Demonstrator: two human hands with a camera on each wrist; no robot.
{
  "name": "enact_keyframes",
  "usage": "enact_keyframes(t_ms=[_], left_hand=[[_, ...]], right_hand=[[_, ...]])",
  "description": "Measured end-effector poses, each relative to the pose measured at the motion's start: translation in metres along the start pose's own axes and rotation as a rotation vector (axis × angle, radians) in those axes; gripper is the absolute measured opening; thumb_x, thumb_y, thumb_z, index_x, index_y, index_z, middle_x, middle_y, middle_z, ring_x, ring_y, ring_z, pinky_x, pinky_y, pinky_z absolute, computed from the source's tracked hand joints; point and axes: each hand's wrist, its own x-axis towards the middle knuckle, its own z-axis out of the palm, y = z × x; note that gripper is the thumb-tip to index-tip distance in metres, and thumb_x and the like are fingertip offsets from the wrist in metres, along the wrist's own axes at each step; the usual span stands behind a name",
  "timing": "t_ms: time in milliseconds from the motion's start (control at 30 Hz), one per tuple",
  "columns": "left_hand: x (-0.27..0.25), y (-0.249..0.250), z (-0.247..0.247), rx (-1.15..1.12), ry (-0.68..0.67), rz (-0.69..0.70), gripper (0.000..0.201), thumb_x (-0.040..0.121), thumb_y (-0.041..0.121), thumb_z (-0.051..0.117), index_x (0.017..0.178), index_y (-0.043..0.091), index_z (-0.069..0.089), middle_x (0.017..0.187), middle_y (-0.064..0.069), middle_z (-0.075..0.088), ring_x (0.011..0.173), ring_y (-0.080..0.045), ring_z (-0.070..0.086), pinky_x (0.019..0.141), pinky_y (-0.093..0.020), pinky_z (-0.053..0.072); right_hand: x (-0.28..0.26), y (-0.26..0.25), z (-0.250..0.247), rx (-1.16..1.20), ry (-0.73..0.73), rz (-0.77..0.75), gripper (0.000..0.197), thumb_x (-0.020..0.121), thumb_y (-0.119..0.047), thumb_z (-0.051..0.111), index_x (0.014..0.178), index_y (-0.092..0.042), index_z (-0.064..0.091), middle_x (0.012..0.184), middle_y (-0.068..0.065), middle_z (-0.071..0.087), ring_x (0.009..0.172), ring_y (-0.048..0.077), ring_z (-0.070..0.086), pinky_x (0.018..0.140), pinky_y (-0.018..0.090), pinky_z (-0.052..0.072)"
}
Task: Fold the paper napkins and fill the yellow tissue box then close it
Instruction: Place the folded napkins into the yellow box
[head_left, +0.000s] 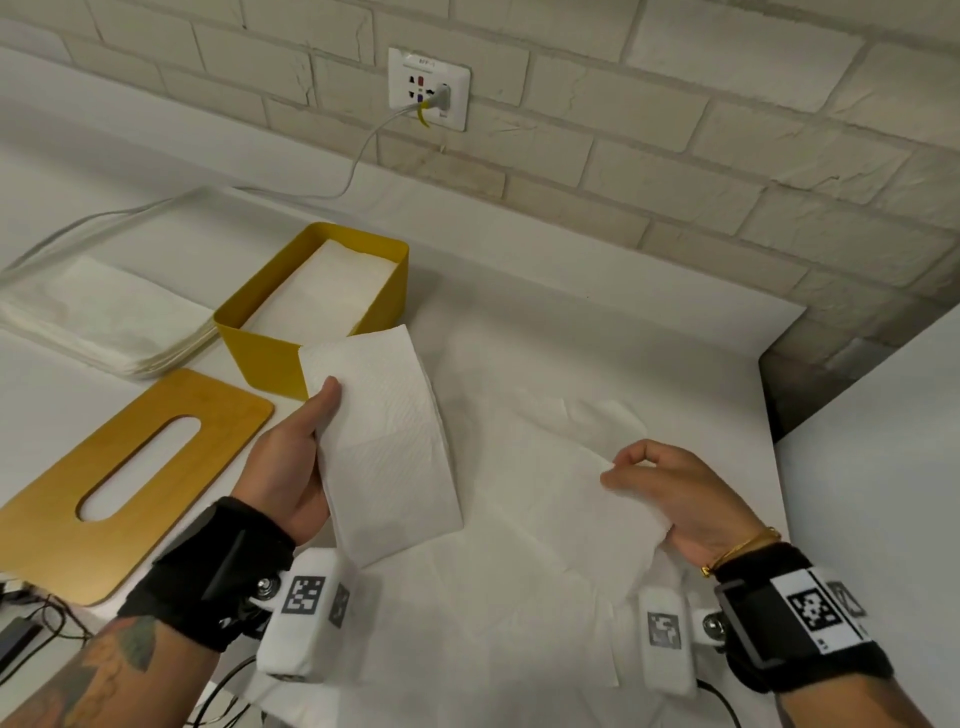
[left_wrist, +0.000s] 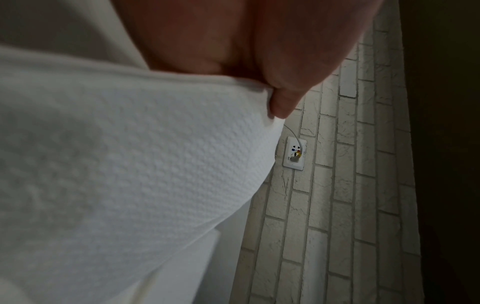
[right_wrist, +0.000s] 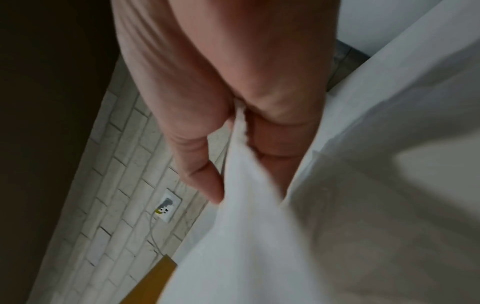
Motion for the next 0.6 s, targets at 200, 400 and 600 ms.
enact_keyframes(t_ms=[200,400,600], left_hand=[[0.0,0.004,0.007,-0.016,-0.061,-0.001,0.036,0.103,0.038,0.047,0.127,0.016,0.064,0.115,-0.008,0.076,0.098,-0.023,0.076,0.084,-0.044,0.052],[-0.002,-0.001,0.018,0.0,-0.099,-0.009,0.033,0.1,0.035,0.053,0.125,0.016,0.064,0.117,-0.011,0.075,0.102,-0.027,0.074,0.089,-0.048,0.054],[0.001,-0.005,0.018,-0.029,-0.091,-0.038,0.034,0.1,0.034,0.054,0.126,0.015,0.064,0.119,-0.013,0.074,0.107,-0.03,0.072,0.092,-0.049,0.054]], right_hand=[[0.013,-0.031,-0.001,-0.417,-0.135,-0.017,0.039,0.072,-0.054,0.082,0.103,-0.034,0.069,0.114,-0.006,0.064,0.108,0.016,0.059,0.088,0.032,0.047],[0.038,-0.044,0.027,-0.642,-0.192,-0.148,0.014,0.088,-0.038,0.075,0.087,-0.023,0.074,0.09,-0.007,0.069,0.09,0.016,0.064,0.082,0.03,0.049],[0.003,-0.098,0.025,-0.025,-0.151,-0.433,0.004,0.094,-0.015,0.068,0.091,-0.015,0.071,0.077,0.0,0.07,0.068,0.012,0.062,0.064,0.024,0.049]])
